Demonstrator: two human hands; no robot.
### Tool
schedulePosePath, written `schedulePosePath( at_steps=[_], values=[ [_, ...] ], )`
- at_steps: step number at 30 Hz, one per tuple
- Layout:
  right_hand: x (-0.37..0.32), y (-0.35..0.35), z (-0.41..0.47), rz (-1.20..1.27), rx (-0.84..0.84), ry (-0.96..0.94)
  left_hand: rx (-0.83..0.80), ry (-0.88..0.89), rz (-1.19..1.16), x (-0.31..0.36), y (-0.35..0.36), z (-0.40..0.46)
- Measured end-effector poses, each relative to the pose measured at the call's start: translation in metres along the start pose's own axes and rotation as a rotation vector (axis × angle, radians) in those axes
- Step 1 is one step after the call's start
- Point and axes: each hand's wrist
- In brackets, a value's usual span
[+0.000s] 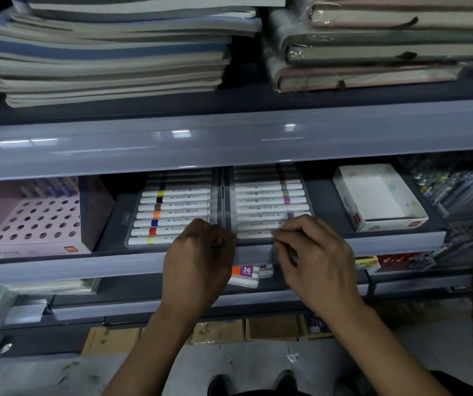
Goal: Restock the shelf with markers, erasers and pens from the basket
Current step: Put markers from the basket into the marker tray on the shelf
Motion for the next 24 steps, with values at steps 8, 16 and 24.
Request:
schedulePosePath(
  at_steps=[8,16,24],
  values=[
    [-0.006,0.007,-0.005,-0.034,0.028,0.033,0.003,-0.016,0.004,0.002,-0.002,-0.003],
    [-0.016,0.008,-0.011,0.084,0.071,-0.007,0.052,-0.053,-0.045,-0.004,-0.009,-0.018],
    [-0.060,0.047,-0.019,0.318,-0.199,-0.198,0.044,-0.202,0.181,-0.014,-0.029,-0.061]
  ],
)
Point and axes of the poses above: each hand's wrist, its own z-axis towards the middle knuckle, its own y-axis out of the palm, x = y × z, and after that the axes turned 1 degree about z, right-handed
